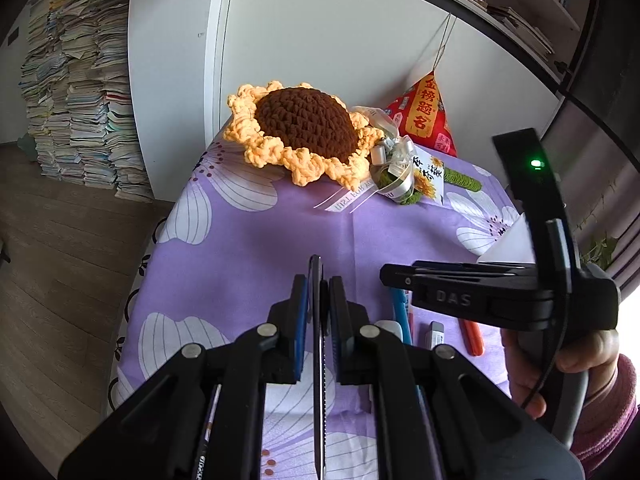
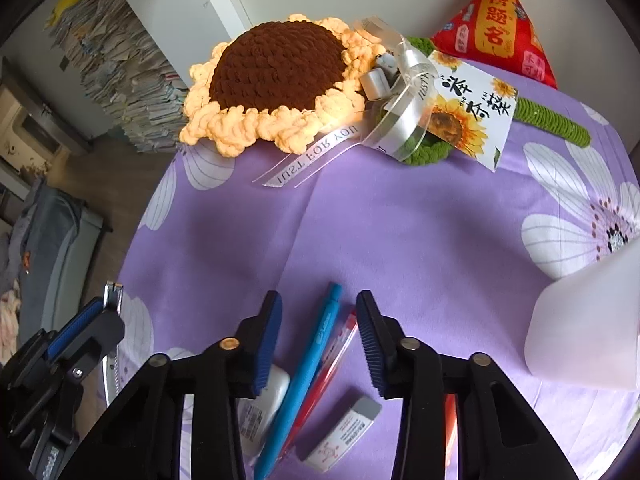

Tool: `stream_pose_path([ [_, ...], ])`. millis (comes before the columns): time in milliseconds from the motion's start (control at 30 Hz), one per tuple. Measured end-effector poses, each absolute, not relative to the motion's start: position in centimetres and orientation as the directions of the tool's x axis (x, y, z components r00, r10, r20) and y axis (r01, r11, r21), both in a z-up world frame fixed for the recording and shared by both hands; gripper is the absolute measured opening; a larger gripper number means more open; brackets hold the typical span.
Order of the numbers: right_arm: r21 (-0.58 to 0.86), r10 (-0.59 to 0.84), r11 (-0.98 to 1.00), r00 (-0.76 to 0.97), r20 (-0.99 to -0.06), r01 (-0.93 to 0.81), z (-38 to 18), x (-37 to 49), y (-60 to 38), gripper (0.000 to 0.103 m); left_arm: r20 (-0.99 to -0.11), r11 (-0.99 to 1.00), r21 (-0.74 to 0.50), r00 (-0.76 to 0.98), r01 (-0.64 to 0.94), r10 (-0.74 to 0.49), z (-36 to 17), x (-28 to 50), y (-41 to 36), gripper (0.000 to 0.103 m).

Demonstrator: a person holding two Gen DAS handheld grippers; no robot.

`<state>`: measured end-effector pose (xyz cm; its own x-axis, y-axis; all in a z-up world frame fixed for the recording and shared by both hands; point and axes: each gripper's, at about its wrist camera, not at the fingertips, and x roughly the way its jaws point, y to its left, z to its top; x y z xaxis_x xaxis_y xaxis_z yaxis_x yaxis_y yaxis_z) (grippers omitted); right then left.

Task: Organize stationery
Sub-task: 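Grasp the blue pen with the right tool while the left tool lifts the black pen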

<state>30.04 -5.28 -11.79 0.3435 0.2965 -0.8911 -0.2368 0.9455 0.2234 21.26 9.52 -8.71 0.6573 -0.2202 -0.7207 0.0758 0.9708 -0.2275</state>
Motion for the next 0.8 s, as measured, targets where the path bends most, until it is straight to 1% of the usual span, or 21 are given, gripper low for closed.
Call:
stream_pose_path([
  [167,0.210,0.278,0.950,0.325,-0.904,-0.231,-12.4,30.5,-4.8,0.031,-0.726,0.971,-0.230,0.652,0.070,-0.219,-8.7,21.2,9.7,0.009],
  [300,0.173,0.250,0.950,0.300,-0.921,-0.260,-12.7,29.9,-4.0,0.014,-0.728,0.970,-0.236,0.649,0.064,-0.220,-8.7,21.3,9.9,0.009],
  [367,0.158,0.238,0.952,0.312,-0.920,-0.261,-12.8,29.5,-3.9,0.012,-0.729,0.970,-0.234,0.649,0.063,-0.218,-8.7,21.2,9.8,0.009],
  [433,0.183,0.257,0.951,0.307,-0.916,-0.248,-12.6,29.5,-4.1,0.008,-0.729,0.971,-0.230,0.650,0.065,-0.216,-8.6,21.1,9.7,0.009],
  [500,0.210,0.281,0.948,0.316,-0.906,-0.239,-12.1,29.2,-4.5,0.007,-0.728,0.971,-0.229,0.650,0.066,-0.216,-8.4,21.0,9.6,0.009],
  [800,0.234,0.336,0.935,0.460,-0.822,-0.265,-6.3,25.1,-7.7,0.006,-0.715,0.968,-0.229,0.656,0.107,-0.242,-7.5,20.6,8.1,0.009],
])
